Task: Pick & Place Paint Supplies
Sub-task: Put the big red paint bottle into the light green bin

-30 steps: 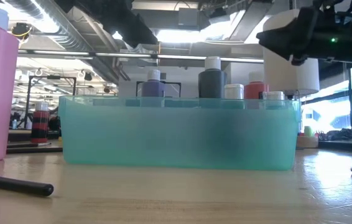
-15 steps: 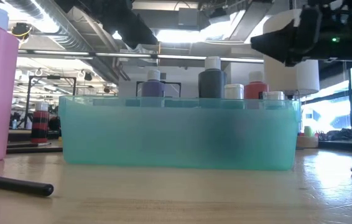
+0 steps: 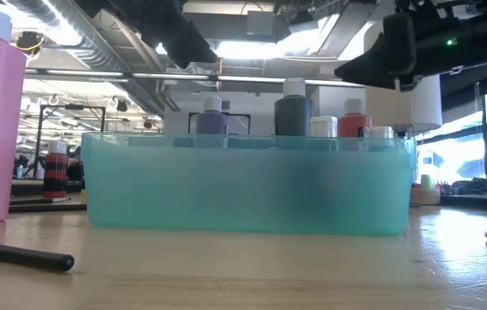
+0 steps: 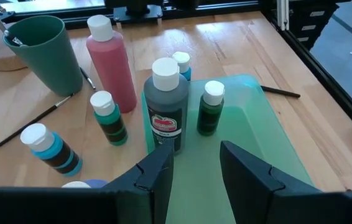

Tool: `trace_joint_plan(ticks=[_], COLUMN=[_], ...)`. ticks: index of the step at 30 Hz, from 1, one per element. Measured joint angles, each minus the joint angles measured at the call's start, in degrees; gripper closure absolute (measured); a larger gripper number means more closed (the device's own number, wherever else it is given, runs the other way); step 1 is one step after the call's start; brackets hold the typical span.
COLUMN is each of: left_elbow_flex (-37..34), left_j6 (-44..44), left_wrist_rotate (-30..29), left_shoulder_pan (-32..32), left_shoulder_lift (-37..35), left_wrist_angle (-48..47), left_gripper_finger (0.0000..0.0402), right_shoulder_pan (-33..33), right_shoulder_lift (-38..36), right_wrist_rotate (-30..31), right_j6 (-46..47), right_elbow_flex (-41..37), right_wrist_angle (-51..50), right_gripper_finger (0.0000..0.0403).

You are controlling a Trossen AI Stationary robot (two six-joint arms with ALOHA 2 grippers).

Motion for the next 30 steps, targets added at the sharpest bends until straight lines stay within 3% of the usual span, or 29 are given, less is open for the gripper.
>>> trace_joint_plan(ticks=[6, 11, 30], left_elbow_flex=[0.0, 0.0, 0.0], left_j6=[0.0, 0.5, 0.0], left_wrist_rotate=[0.0, 0.0, 0.0], left_shoulder_pan=[0.0, 0.0, 0.0], left_shoulder_lift=[0.0, 0.0, 0.0], left_wrist_angle=[0.0, 0.0, 0.1], left_gripper_finger=[0.0274, 0.0274, 0.0274], right_shoulder_pan=[0.3, 0.3, 0.2], right_shoulder_lift=[-4.3, -4.4, -4.5], right_wrist_rotate=[-1.7, -3.8, -2.6], right_j6=[10.9, 14.7, 15.1], right_elbow_flex=[0.0, 0.0, 0.1], right_wrist_angle=[-10.4, -14.5, -17.5], right_gripper_finger=[0.0206, 0.0206, 0.0206])
